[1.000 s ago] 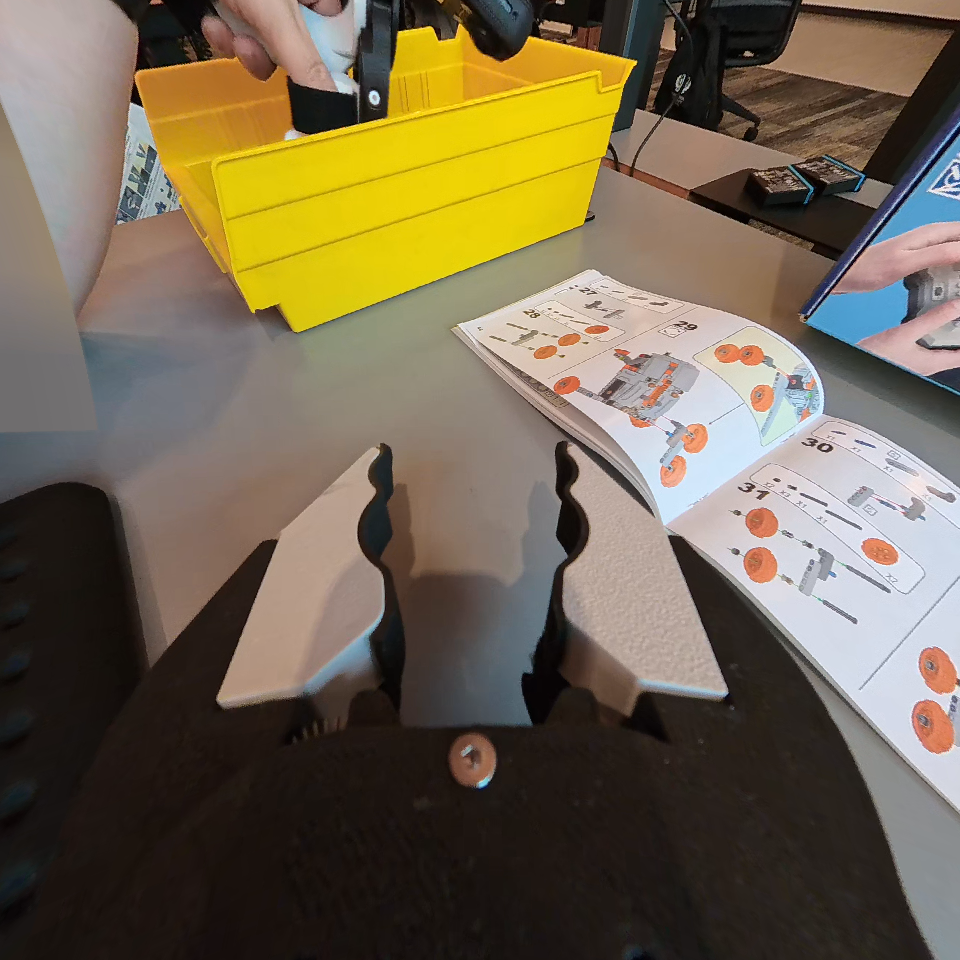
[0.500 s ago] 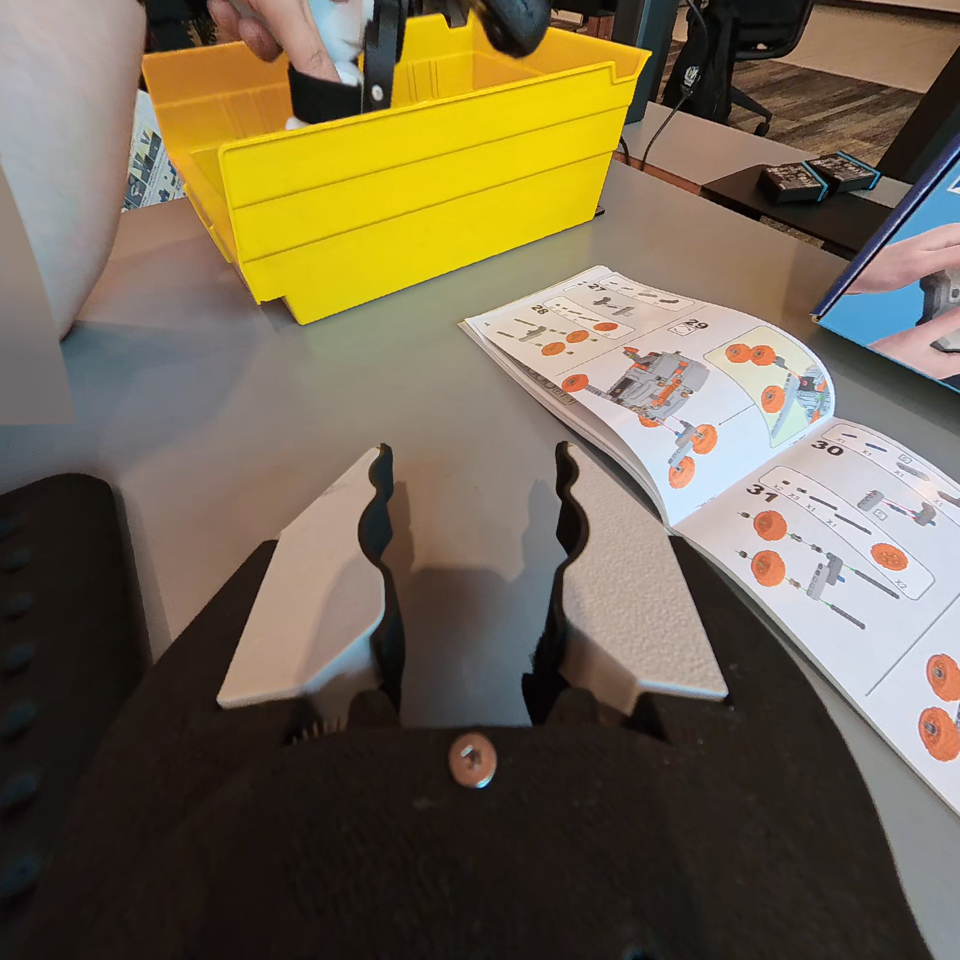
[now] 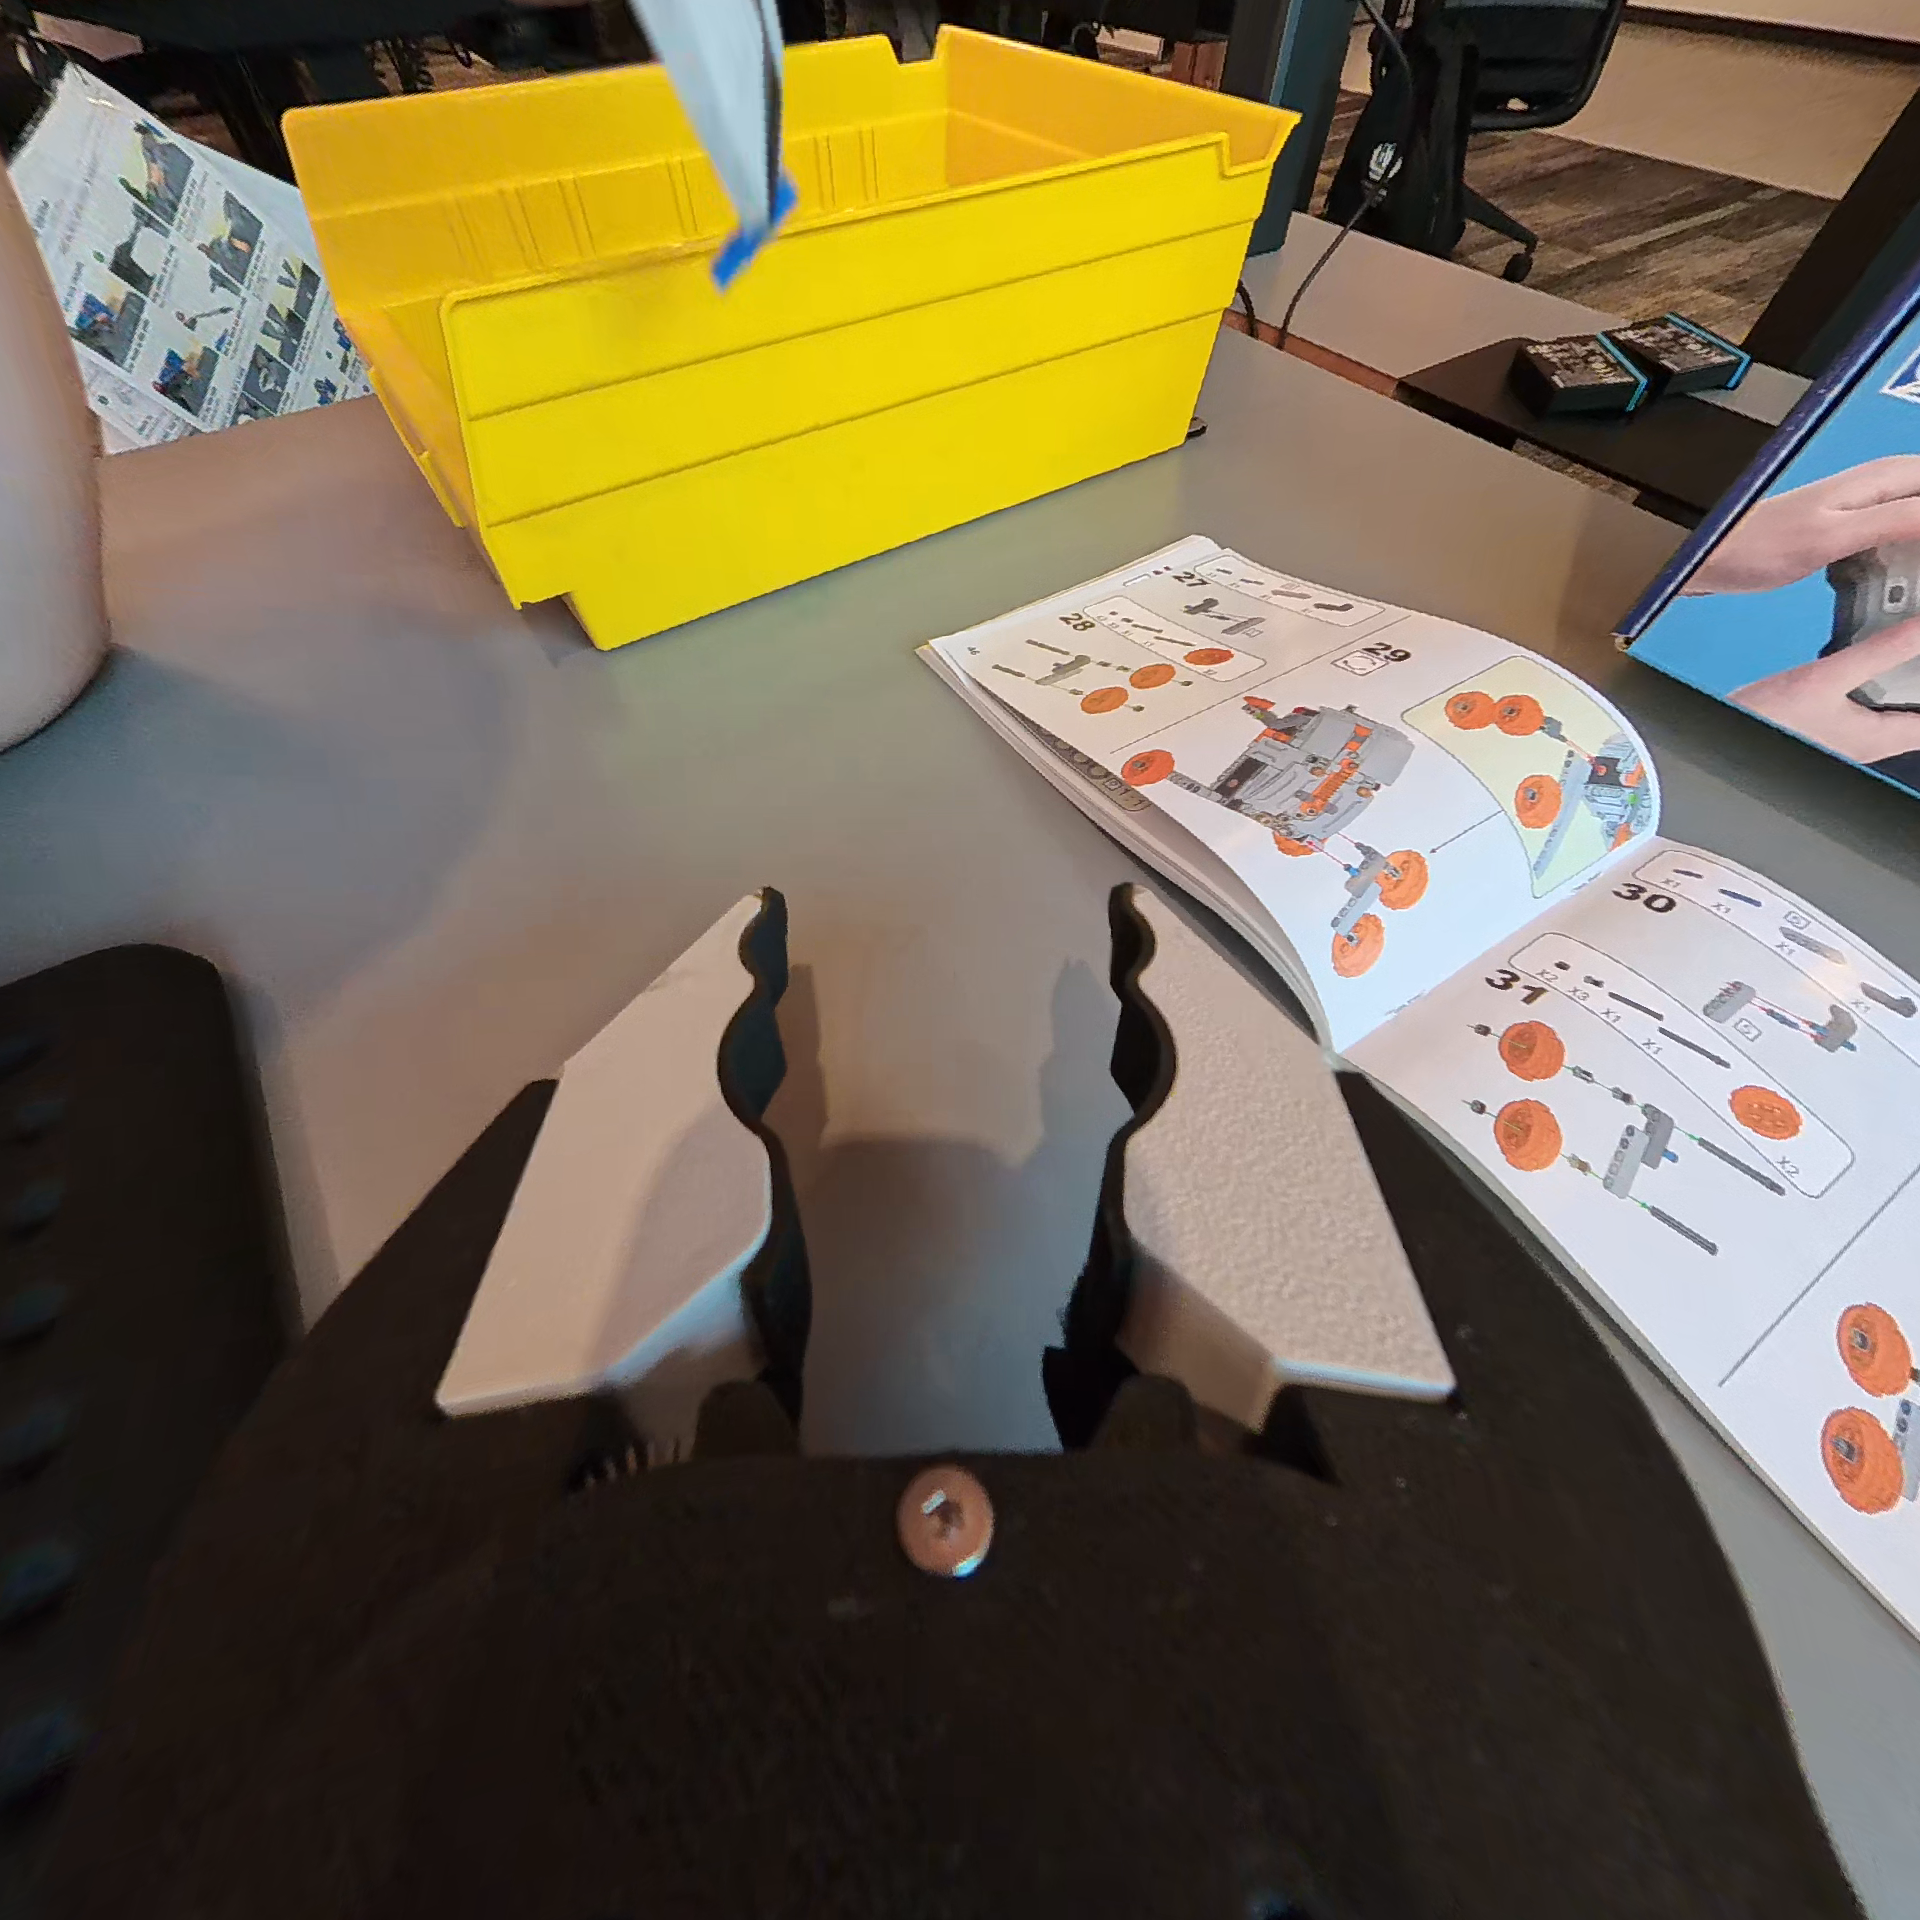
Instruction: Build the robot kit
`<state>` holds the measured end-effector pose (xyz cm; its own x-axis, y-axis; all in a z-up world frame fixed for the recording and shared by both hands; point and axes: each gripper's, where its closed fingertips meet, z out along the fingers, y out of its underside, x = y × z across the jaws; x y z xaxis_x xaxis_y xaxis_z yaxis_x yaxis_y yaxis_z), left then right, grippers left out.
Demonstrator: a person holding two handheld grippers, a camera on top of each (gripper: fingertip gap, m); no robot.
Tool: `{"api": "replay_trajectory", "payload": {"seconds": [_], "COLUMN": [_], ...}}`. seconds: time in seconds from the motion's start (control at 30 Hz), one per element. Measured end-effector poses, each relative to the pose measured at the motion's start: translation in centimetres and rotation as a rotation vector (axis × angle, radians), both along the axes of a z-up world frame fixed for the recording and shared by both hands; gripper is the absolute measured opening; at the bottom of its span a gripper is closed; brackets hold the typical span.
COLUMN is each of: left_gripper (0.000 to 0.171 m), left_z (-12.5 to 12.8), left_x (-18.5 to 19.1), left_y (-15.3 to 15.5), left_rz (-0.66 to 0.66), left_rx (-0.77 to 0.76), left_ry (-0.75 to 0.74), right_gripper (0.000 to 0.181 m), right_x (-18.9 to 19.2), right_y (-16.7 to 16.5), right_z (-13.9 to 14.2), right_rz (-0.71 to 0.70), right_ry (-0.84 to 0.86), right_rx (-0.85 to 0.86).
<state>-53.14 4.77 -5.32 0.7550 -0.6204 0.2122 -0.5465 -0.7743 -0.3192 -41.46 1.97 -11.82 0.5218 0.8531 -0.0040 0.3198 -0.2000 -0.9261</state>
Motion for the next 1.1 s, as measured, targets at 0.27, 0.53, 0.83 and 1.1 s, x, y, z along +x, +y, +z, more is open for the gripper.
{"api": "replay_trajectory", "payload": {"seconds": [0.27,0.53,0.83,1.1], "left_gripper": [0.003,0.003,0.037,0.019], "left_z": [-9.6,-11.6,-9.5,-0.8], "left_x": [5.3,7.0,6.5,-6.6], "left_y": [-2.3,-3.3,-2.5,0.9], "left_rz": [-0.145,-0.217,-0.245,0.056], "left_rx": [-0.261,-0.261,-0.179,0.086], "left_ry": [0.247,0.309,0.301,0.254], "right_gripper": [0.060,0.060,0.060,0.060], "right_x": [1.2,1.4,1.2,1.1], "right_y": [0.8,0.7,0.6,0.5], "right_z": [-0.6,-0.7,-0.9,-0.9], "right_rz": [-0.050,-0.046,-0.035,-0.032], "right_ry": [-0.042,-0.047,-0.059,-0.054], "right_rx": [-0.008,-0.022,-0.020,-0.022]}}
